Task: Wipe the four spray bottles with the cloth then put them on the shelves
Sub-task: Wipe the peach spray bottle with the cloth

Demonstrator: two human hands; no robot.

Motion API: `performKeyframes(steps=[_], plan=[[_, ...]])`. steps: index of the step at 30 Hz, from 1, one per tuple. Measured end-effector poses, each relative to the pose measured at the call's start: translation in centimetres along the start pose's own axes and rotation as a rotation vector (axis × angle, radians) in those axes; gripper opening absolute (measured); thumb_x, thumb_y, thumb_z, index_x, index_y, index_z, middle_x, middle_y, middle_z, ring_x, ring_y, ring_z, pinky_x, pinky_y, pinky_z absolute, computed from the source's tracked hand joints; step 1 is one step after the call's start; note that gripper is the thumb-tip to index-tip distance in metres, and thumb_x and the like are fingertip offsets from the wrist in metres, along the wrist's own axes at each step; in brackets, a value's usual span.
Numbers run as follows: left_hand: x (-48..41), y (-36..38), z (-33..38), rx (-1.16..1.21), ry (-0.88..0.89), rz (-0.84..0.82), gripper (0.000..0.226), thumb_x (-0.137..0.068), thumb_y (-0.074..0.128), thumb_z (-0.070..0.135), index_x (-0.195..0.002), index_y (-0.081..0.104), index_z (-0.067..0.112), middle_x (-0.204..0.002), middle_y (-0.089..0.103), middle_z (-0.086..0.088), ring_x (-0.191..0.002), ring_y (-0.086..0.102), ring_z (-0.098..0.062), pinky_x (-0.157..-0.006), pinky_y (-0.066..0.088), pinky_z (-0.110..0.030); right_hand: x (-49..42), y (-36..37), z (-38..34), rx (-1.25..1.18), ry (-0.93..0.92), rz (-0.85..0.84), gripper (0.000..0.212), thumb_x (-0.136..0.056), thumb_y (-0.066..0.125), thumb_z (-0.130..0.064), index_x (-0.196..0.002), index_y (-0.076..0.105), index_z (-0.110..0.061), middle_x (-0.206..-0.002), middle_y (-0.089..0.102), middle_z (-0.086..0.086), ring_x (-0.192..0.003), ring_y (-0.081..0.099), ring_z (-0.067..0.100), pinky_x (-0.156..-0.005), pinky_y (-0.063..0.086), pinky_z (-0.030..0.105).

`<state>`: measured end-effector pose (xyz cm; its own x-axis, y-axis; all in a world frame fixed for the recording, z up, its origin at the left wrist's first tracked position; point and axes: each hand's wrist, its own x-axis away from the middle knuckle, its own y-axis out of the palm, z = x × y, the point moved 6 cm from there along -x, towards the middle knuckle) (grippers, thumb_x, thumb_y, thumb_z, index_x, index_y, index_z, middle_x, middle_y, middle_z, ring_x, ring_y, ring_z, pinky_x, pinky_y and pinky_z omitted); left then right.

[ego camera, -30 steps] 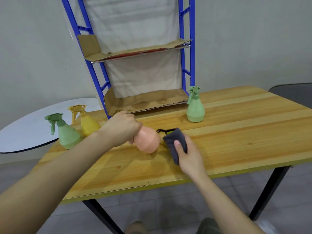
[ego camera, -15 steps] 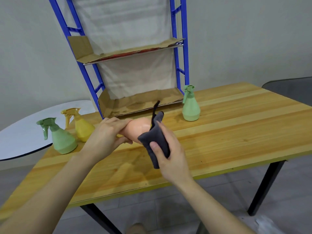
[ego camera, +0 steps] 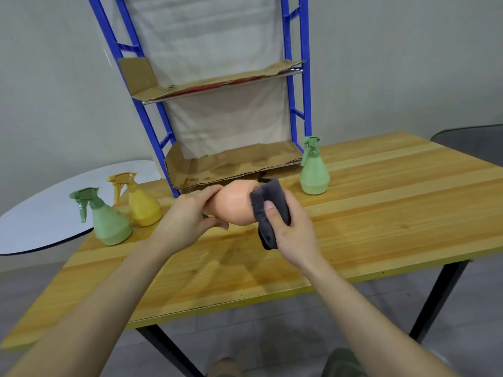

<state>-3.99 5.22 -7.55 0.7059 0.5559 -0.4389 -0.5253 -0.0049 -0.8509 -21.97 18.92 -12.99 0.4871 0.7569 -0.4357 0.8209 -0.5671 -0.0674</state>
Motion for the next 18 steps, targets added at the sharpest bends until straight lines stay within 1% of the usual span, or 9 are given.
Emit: performKeyframes(steps=[2,4,7,9,11,13,15,16,18], plan=[[0.0,0.5,0.1,0.074,-0.01,0.018,0.076,-0.076,0.096,0.024,-0.143,0.061,0.03,-0.105,0.076,0.018,-0.093,0.068,-0.01,-0.085,0.055,-0.033,0.4,-0.3,-0.9,0.096,-0.138,-0.002,0.035,-0.109,0.061,-0.028,-0.144,0.061,-0.026,-0.128,0.072,-0.01,-0.123,0.066,0.009,-0.102,0.055,0.033],[0.3,1.2,-0.1,0.167,-0.034,0.011,0.075,-0.079,0.093,0.011,-0.143,0.061,0.031,-0.089,0.078,0.022,-0.076,0.074,-0.009,-0.078,0.058,-0.029,0.6,-0.7,-2.2,0.181,-0.27,-0.022,0.047,-0.106,0.065,-0.022,-0.152,0.057,-0.023,-0.148,0.063,-0.008,-0.14,0.057,0.011,-0.115,0.049,0.036],[0.9,1.9,-0.5,0.264,-0.037,0.038,0.07,-0.08,0.094,0.011,-0.142,0.065,0.025,-0.092,0.081,0.011,-0.069,0.078,-0.014,-0.076,0.064,-0.04,0.5,-0.6,-4.3,0.335,-0.451,-0.088,0.051,-0.103,0.07,-0.019,-0.152,0.06,-0.022,-0.161,0.052,-0.008,-0.151,0.045,0.013,-0.123,0.04,0.039],[1.3,2.2,-0.4,0.353,-0.034,0.083,0.06,-0.08,0.094,0.019,-0.135,0.069,0.019,-0.095,0.081,0.003,-0.071,0.079,-0.021,-0.074,0.065,-0.045,-0.2,-0.6,-5.5,0.396,-0.496,-0.13,0.051,-0.102,0.071,-0.022,-0.152,0.06,-0.024,-0.161,0.052,-0.009,-0.151,0.045,0.012,-0.124,0.039,0.036],[1.7,2.6,-0.3,0.469,-0.069,0.119,0.052,-0.081,0.092,0.015,-0.127,0.07,0.015,-0.095,0.081,-0.003,-0.071,0.079,-0.026,-0.071,0.066,-0.05,-1.3,-0.5,-6.5,0.438,-0.466,-0.171,0.049,-0.103,0.066,-0.031,-0.152,0.058,-0.029,-0.157,0.055,-0.012,-0.144,0.051,0.01,-0.118,0.043,0.032],[2.0,3.1,-0.5,0.538,-0.136,0.148,0.049,-0.081,0.092,0.009,-0.126,0.071,0.016,-0.094,0.08,-0.008,-0.072,0.078,-0.032,-0.07,0.066,-0.052,-2.8,-0.4,-6.8,0.447,-0.338,-0.16,0.035,-0.105,0.061,-0.038,-0.14,0.06,-0.032,-0.135,0.067,-0.011,-0.124,0.063,0.012,-0.099,0.051,0.032],[2.3,3.4,-1.2,0.576,-0.194,0.171,0.051,-0.081,0.091,0.007,-0.127,0.071,0.017,-0.093,0.08,-0.01,-0.074,0.079,-0.034,-0.071,0.066,-0.05,-3.6,-0.6,-6.2,0.461,-0.211,-0.11,0.014,-0.108,0.057,-0.04,-0.119,0.059,-0.032,-0.108,0.069,-0.012,-0.101,0.066,0.015,-0.08,0.05,0.032],[2.4,3.5,-1.5,0.586,-0.208,0.166,0.051,-0.081,0.091,0.008,-0.127,0.071,0.016,-0.093,0.08,-0.009,-0.075,0.079,-0.032,-0.072,0.067,-0.048,-3.3,-0.5,-6.1,0.493,-0.217,-0.1,0.013,-0.108,0.057,-0.04,-0.118,0.058,-0.031,-0.108,0.068,-0.011,-0.1,0.065,0.015,-0.08,0.05,0.033],[2.7,3.9,-1.5,0.592,-0.215,0.141,0.046,-0.082,0.09,0.008,-0.124,0.071,0.013,-0.094,0.082,-0.005,-0.078,0.081,-0.026,-0.073,0.067,-0.042,-1.7,0.1,-6.5,0.591,-0.38,-0.139,0.032,-0.107,0.058,-0.036,-0.137,0.061,-0.025,-0.134,0.066,-0.008,-0.122,0.061,0.016,-0.1,0.052,0.039]])
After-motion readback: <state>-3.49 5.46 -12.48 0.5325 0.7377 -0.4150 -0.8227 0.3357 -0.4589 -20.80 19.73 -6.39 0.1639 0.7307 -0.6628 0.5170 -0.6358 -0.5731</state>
